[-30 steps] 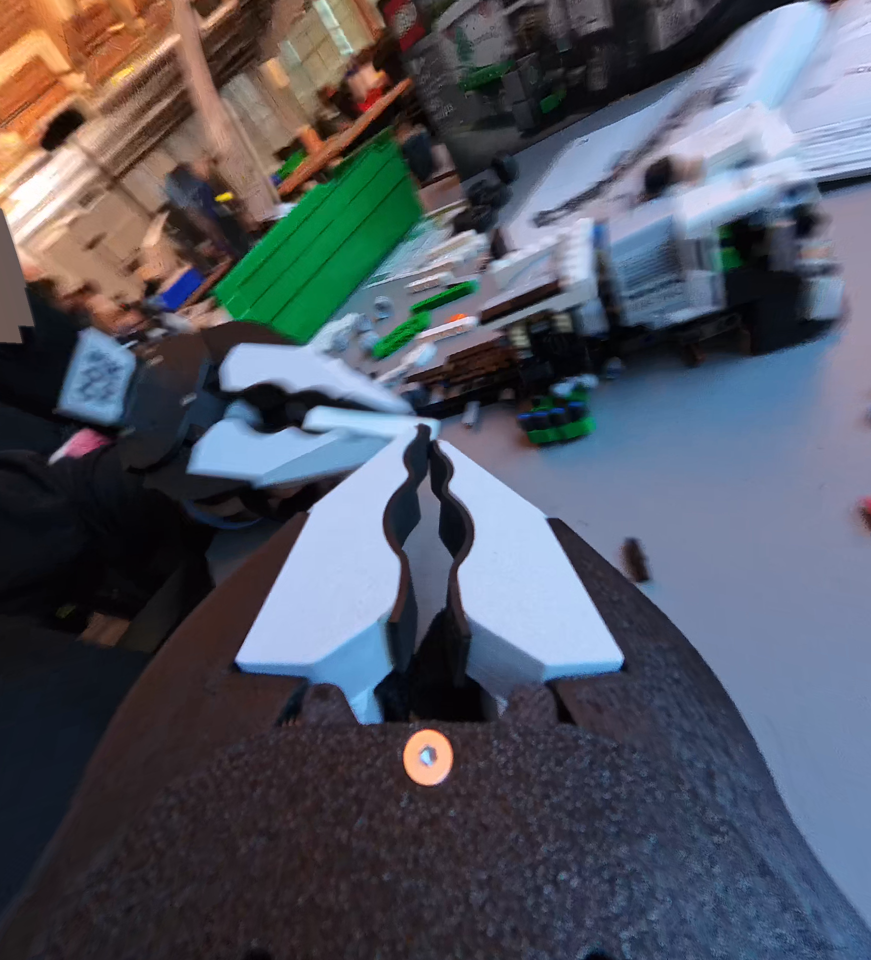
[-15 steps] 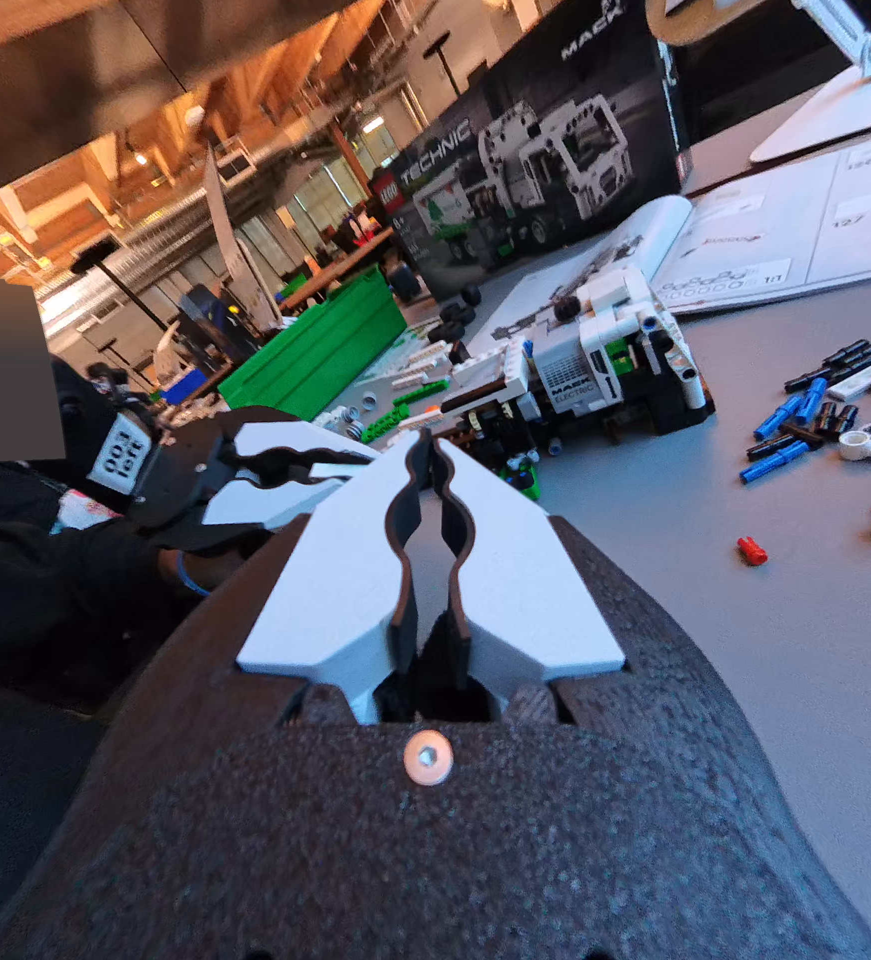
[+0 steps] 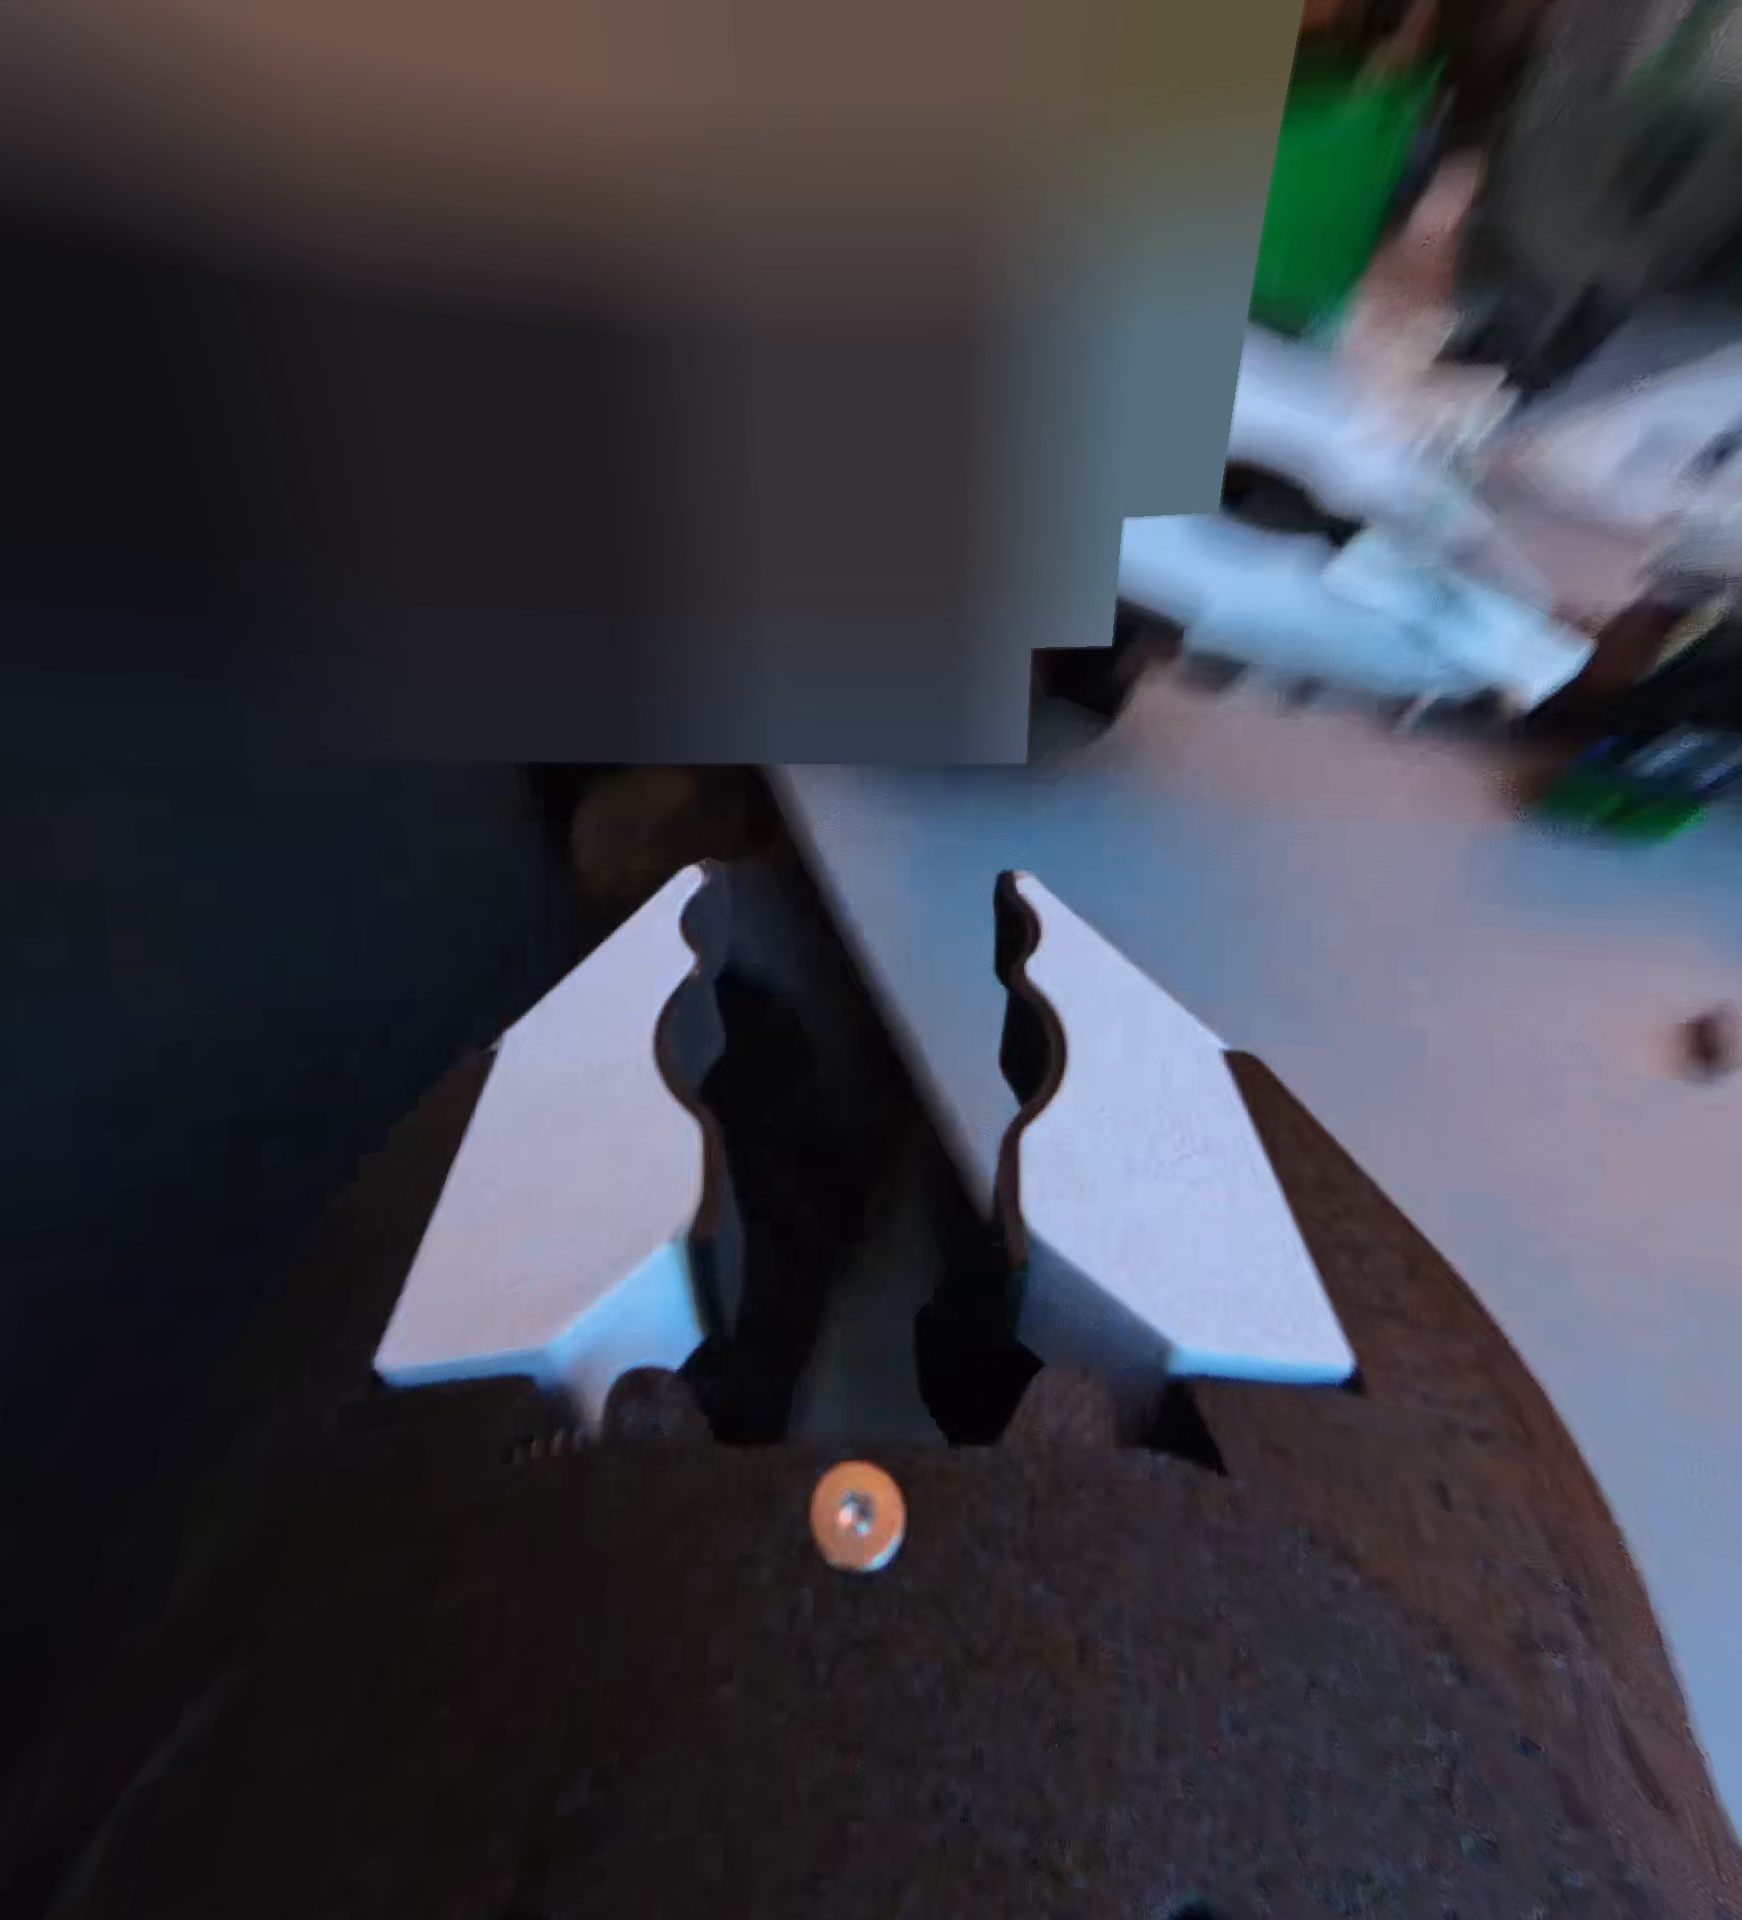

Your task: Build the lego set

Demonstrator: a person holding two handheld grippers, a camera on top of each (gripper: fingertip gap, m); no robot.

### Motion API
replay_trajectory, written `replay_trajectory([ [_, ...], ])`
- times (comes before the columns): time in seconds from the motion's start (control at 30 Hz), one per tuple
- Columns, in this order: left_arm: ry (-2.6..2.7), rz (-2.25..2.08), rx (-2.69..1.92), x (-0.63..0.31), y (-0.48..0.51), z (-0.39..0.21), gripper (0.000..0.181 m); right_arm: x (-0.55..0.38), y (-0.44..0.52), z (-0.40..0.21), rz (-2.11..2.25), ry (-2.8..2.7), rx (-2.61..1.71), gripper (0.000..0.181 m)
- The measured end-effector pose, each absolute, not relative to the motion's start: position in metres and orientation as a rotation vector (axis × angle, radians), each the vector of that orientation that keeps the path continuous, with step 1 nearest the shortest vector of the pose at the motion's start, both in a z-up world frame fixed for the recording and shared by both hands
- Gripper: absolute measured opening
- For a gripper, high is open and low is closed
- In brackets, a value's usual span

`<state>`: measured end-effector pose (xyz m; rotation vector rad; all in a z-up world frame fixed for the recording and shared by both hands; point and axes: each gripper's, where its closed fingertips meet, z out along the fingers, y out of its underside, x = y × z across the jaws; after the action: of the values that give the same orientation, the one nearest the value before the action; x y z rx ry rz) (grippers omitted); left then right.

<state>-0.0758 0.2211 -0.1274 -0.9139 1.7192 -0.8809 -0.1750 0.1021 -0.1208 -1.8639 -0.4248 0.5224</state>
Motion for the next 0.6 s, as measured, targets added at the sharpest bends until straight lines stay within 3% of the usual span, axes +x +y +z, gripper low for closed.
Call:
replay_trajectory([
  [0.07, 1.720, -0.870, -0.896, -0.077, 0.219, -0.127, 0.006, -0.202, 0.072, -0.158, 0.511, -0.493, -2.035, 0.052],
  [0.13, 1.722, -0.851, -0.882, -0.077, 0.218, -0.128, 0.007, -0.211, 0.052, -0.194, 0.409, -0.486, -2.189, 0.019],
  [0.37, 1.711, -0.827, -0.851, -0.079, 0.216, -0.127, 0.007, -0.245, 0.010, -0.251, 0.402, -0.537, -2.370, 0.021],
  [0.6, 1.712, -0.829, -0.842, -0.080, 0.215, -0.127, 0.006, -0.256, 0.019, -0.231, 0.358, -0.555, -2.303, 0.017],
])
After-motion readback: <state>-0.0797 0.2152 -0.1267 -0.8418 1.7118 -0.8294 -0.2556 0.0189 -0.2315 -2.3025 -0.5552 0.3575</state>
